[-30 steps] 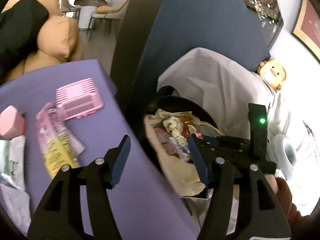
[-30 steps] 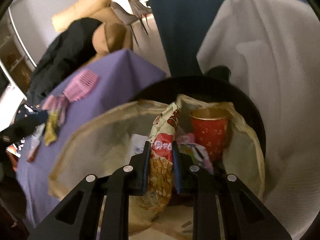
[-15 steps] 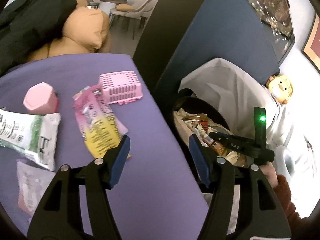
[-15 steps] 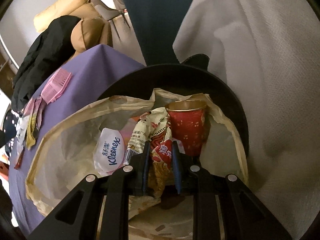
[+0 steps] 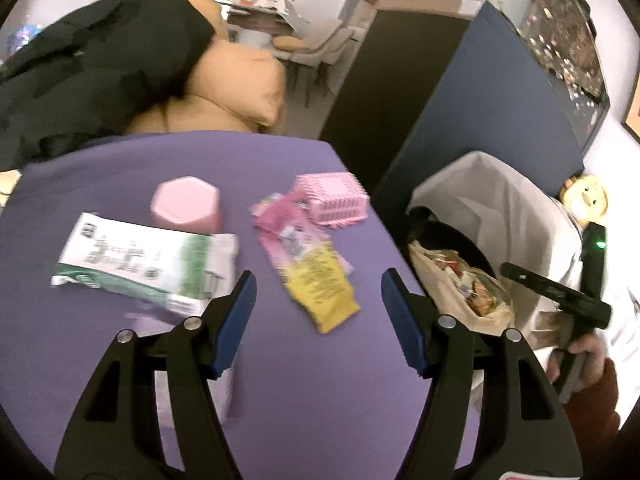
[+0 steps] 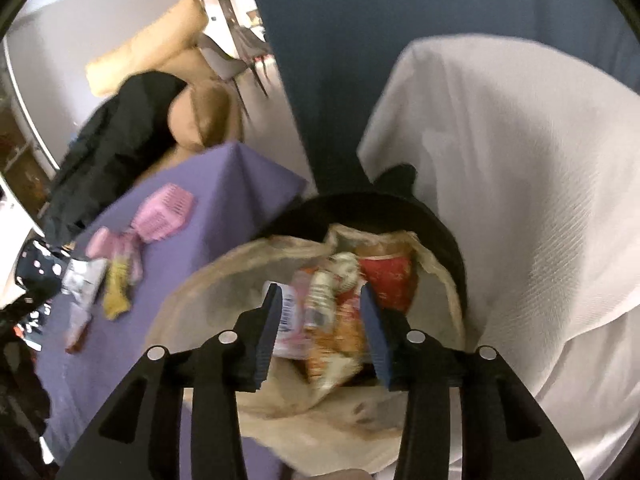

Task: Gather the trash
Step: 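Move both tools back from the trash bag toward the table, then grasp the green-and-white milk carton with the left tool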

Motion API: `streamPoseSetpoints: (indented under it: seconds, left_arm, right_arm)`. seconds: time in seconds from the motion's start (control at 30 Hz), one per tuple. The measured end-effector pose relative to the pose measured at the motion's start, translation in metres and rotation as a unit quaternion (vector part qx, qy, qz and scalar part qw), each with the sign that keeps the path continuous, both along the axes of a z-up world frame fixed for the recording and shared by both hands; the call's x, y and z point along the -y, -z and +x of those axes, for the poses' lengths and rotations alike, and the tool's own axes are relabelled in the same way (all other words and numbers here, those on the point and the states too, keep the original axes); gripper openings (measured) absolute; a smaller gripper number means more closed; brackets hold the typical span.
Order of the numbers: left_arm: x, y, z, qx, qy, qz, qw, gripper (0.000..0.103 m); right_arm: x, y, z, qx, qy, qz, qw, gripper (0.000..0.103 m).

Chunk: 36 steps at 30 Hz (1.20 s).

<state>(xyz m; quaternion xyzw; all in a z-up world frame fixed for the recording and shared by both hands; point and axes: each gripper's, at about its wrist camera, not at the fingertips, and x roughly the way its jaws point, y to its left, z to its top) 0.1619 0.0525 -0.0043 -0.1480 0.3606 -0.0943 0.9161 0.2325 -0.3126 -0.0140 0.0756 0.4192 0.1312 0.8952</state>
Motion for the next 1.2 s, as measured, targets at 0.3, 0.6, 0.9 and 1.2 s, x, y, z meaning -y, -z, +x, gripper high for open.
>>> streamPoseSetpoints:
  seconds: [0.3, 0.6, 0.9, 1.2]
  left_arm:
    - [-0.081, 0.0, -0.026, 0.006, -0.094, 0.002, 0.9956, 0.061]
    - [-0.142, 0.027, -0.046, -0.02, -0.135, -0.017, 0.9905, 0.062]
    - [-0.165, 0.042, -0.057, -0.032, -0.159, -0.032, 0.9862, 0.062]
    - [-0.172, 0.041, -0.053, -0.033, -0.142, 0.007, 0.9892, 0.062]
  right_arm:
    - [-0.076, -0.013, -0.015, 0.004, -0.074, 0.019, 0.997, 0.04]
    - [-0.16, 0.001, -0.019, -0.014, -0.148, 0.014, 0.989, 0.04]
    - [-0.246, 0.035, -0.041, -0.082, -0.213, 0.05, 0.972, 0.041]
    - [-0.297, 0.045, -0.054, -0.074, -0.216, -0.009, 0.974, 0.041]
